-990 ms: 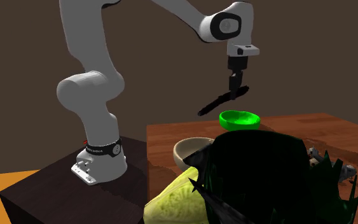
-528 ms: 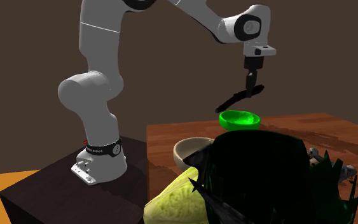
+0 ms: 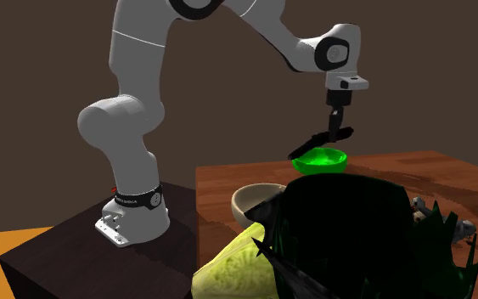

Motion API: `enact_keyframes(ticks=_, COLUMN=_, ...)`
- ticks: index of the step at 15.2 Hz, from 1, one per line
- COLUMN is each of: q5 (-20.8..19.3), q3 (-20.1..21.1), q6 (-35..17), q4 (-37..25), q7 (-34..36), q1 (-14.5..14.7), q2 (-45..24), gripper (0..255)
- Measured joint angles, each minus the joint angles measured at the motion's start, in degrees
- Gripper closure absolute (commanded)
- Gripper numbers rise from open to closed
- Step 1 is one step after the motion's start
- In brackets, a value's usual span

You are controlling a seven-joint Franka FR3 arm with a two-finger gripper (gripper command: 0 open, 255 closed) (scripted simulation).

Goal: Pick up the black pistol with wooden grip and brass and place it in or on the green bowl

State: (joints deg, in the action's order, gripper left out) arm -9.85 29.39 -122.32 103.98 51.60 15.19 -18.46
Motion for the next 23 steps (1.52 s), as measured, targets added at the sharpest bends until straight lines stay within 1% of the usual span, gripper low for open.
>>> enact_keyframes(ticks=5, q5=-1.2, q3=-0.5, q6=-3.4, q4=1.7, q7=0.9, q1=0.4, q2=-1.8, gripper=255)
enact_keyframes(ticks=12, q5=-1.5, q3=-0.7, q6=-4.1, q4=2.0, q7=1.0, q1=0.5, q2=-2.1, gripper=255)
enact_keyframes(ticks=13, q5=-1.5, q3=-0.7, q6=-4.1, q4=2.0, q7=1.0, q1=0.5, q2=-2.1, gripper=0)
enact_keyframes(ticks=19, q5=-1.5, q3=-0.6, q6=-4.0, q4=2.1, q7=1.0, q1=0.5, q2=-2.2, gripper=0)
enact_keyframes(ticks=20, q5=-1.2, q3=-0.5, q6=-3.4, q4=2.0, q7=0.9, q1=0.5, q2=-1.7, gripper=0)
enact_keyframes(ticks=23, q5=0.4, q3=0.2, q6=0.6, q4=0.0, q7=-0.2, q1=-0.1, q2=0.7, gripper=0)
